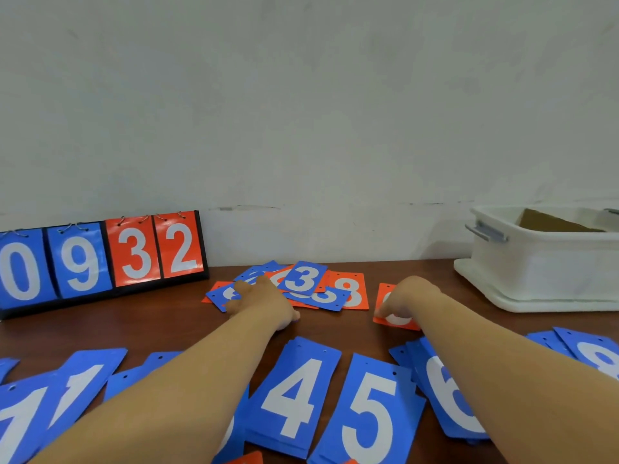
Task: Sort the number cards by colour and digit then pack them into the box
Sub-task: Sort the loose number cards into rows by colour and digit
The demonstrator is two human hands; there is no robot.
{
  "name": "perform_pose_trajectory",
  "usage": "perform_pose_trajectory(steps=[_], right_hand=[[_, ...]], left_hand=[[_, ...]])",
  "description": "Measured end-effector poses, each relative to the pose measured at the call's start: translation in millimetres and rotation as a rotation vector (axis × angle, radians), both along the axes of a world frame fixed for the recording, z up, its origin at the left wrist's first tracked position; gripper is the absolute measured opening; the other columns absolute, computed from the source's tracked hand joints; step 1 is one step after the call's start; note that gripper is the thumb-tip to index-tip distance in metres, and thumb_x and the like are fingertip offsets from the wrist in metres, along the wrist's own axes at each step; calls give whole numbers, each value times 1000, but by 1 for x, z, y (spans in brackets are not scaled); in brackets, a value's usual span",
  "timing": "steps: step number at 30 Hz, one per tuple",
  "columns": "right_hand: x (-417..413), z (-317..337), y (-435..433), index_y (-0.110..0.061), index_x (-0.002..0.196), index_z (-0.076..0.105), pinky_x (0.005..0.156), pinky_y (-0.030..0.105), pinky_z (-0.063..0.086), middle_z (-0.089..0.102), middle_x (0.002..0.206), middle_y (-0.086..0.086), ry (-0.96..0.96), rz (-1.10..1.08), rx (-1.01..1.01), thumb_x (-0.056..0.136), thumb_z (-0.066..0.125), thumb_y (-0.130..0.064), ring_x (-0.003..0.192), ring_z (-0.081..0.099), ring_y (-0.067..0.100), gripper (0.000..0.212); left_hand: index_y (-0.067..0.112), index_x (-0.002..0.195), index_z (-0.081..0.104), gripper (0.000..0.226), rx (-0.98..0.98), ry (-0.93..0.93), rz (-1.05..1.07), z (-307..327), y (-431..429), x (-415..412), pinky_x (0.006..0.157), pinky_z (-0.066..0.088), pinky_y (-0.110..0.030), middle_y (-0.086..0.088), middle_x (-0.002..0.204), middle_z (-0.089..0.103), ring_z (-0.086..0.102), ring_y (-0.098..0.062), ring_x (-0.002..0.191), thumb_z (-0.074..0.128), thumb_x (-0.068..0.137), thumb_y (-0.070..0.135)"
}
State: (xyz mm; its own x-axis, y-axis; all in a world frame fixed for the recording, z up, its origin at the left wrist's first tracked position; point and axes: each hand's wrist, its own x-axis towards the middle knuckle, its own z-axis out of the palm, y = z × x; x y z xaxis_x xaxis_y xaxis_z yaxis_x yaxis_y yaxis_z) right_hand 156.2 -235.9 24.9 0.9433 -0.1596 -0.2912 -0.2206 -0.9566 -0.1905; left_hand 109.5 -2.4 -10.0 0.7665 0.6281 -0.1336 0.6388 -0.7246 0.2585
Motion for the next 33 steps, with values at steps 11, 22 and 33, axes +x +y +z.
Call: perform_pose_trajectory(steps=[11,22,33], right_hand=[[-14,4,-1,-10,140,52,100,31,48,56,138,9,-142,225,-108,96,59,-32,123,57,25,50],[-39,15,3,-22,128,65,89,26,51,59,135,2,-384,304,528,84,72,-9,116,59,19,47],[-77,30,6,-22,119,68,78,24,49,59,122,1,-371,313,798,83,73,-7,103,59,17,39]], left_hand=[[18,141,42,92,1,60,-6,2,5,-3,104,44,-42,-8,138,51,47,-29,127,77,71,66],[28,149,40,63,68,43,-149,-5,2,-25,108,39,-47,-2,151,45,45,-29,134,50,96,60],[27,138,56,47,22,-303,-263,28,27,-84,96,50,-36,0,138,59,58,-22,117,58,97,48]])
